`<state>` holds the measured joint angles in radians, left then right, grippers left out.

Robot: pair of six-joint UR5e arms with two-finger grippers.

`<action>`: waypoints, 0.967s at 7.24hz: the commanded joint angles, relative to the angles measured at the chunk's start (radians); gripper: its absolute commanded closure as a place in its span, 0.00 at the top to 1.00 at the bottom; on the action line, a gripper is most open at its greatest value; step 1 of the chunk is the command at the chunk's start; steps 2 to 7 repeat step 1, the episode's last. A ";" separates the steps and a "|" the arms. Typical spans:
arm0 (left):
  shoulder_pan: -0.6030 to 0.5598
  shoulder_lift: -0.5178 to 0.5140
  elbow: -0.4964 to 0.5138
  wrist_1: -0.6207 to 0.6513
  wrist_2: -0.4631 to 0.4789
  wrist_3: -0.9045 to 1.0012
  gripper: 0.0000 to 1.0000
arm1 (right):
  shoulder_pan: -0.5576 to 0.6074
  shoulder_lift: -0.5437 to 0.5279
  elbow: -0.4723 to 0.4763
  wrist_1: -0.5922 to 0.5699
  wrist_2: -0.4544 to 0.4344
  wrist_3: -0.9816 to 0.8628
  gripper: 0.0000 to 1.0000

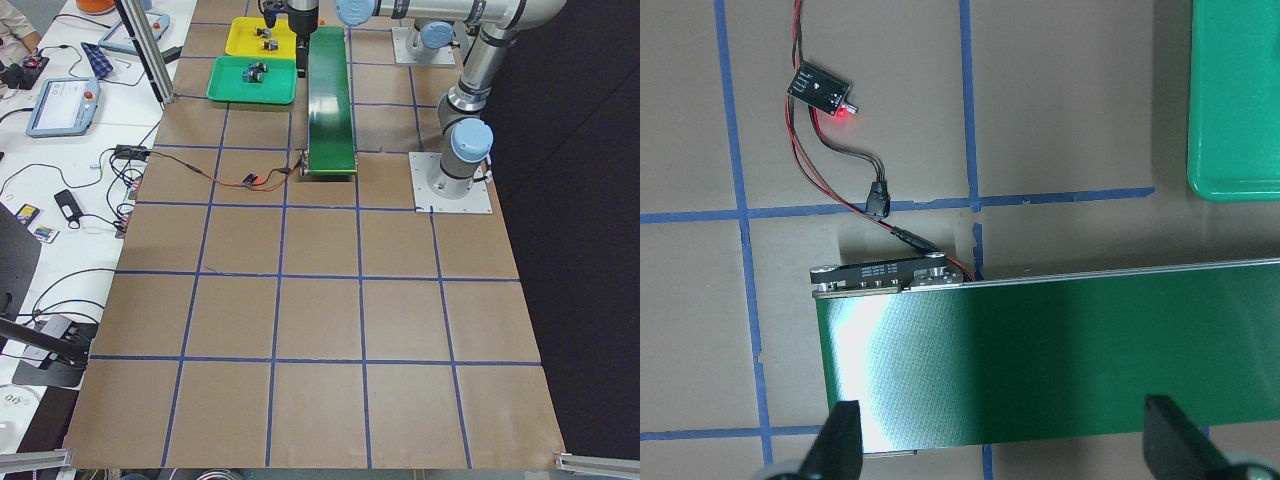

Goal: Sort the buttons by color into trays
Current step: 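Lift the right gripper up from the yellow tray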

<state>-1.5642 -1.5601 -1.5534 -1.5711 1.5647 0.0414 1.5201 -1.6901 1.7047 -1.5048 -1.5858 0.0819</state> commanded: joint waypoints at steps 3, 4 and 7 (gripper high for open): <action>0.001 -0.001 0.001 0.002 0.000 0.000 1.00 | 0.000 -0.003 -0.002 0.006 0.006 -0.002 1.00; 0.001 -0.001 0.001 0.002 0.000 0.000 1.00 | 0.000 -0.003 -0.002 0.006 0.006 -0.002 1.00; 0.001 -0.001 0.001 0.002 0.000 0.000 1.00 | 0.000 -0.003 -0.002 0.006 0.006 -0.002 1.00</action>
